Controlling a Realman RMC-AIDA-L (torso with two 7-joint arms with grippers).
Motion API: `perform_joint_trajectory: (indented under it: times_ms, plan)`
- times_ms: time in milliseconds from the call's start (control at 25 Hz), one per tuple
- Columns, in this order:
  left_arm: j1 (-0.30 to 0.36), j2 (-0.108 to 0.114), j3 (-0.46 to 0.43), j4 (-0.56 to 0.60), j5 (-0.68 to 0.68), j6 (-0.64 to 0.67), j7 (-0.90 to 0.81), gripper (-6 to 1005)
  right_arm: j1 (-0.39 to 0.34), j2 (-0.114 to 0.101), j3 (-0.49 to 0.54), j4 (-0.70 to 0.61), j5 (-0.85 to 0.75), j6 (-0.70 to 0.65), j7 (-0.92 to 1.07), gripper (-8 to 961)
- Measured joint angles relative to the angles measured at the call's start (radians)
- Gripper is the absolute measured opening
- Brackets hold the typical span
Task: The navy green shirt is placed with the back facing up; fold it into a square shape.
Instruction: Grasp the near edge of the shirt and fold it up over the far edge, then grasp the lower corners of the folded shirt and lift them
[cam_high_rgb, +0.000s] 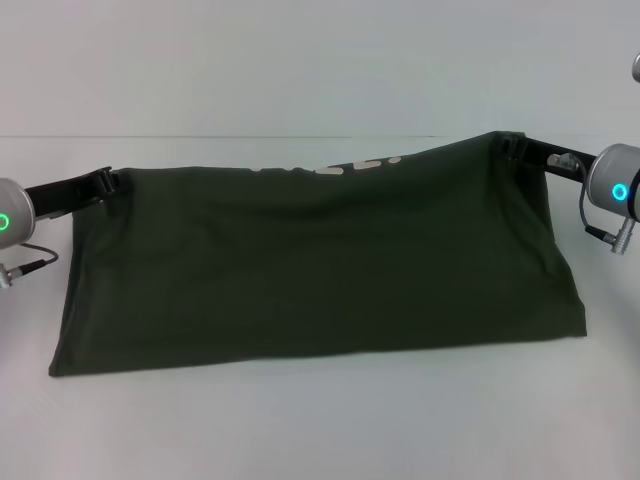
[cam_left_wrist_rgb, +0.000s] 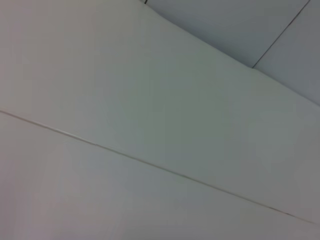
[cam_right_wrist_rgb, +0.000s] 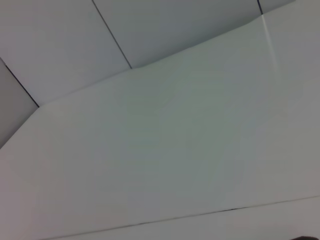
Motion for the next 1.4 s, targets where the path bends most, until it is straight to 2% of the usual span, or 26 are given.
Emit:
perform_joint_trajectory:
  times_ms: [600, 960, 1200, 1400]
  plan:
    - [0.002, -0.037, 0.012, 0.0, -0.042, -0.08, 0.038, 54, 0.01, 0.001, -0.004, 0.047, 0.102, 0.024, -0.131, 42]
    - [0.028, -0.067, 0.012, -0.002, -0.196, -0.148, 0.136, 54, 0.01, 0.001, -0.004, 0.047, 0.103, 0.07, -0.134, 334]
    - [0.029, -0.073, 0.012, -0.008, -0.223, -0.173, 0.172, 241, 0.011, 0.0, -0.004, 0.045, 0.14, 0.085, -0.138, 534]
    - [0.032, -0.076, 0.011, -0.009, -0.235, -0.19, 0.188, 351, 0.002, -0.001, -0.004, 0.045, 0.22, 0.075, -0.211, 722]
